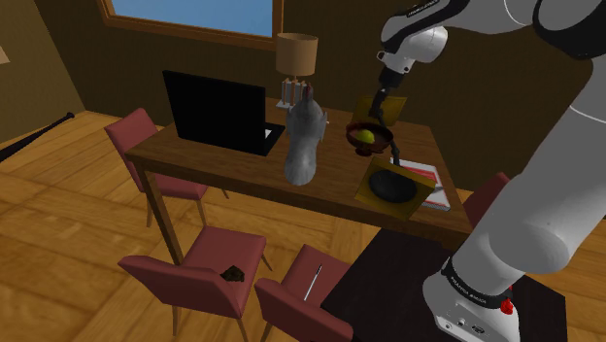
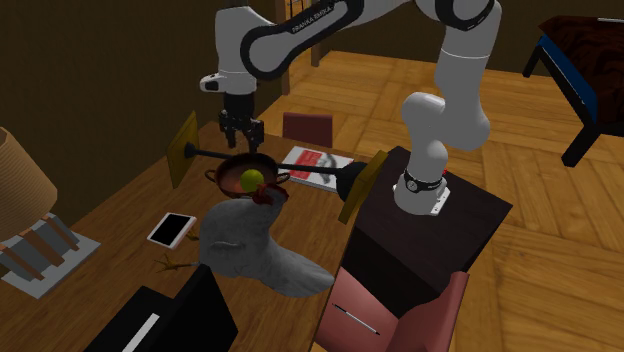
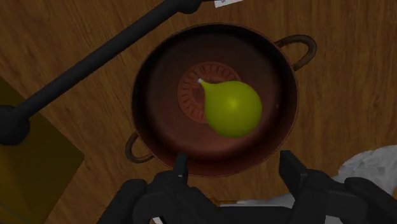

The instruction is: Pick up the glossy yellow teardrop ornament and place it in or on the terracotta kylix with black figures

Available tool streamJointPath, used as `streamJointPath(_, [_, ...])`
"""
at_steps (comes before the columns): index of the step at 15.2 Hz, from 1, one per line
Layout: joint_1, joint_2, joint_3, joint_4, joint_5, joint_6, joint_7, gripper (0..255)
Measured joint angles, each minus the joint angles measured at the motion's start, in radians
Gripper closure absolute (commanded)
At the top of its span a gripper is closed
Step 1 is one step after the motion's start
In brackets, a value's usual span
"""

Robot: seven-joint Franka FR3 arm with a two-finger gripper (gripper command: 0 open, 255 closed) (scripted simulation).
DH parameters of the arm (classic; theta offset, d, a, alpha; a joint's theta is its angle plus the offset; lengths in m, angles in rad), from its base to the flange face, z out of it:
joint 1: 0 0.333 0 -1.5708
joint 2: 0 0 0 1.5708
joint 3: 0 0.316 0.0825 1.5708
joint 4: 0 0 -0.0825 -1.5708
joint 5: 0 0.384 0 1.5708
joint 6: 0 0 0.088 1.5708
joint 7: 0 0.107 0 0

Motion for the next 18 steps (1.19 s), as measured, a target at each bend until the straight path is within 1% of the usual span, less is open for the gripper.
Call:
streamJointPath(2, [0.014,0.009,0.012,-0.036,-0.076,0.047,-0.023,0])
streamJointPath(5, [0.036,0.015,0.029,-0.131,-0.209,0.152,-0.043,0])
streamJointPath(6, [0.04,0.02,0.032,-0.145,-0.228,0.172,-0.046,0])
streamJointPath(9, [0.04,0.051,0.034,-0.163,-0.227,0.217,-0.062,0])
streamJointPath(13, [0.035,0.092,0.038,-0.179,-0.199,0.268,-0.083,0])
streamJointPath(18, [0.034,0.101,0.039,-0.181,-0.192,0.278,-0.088,0])
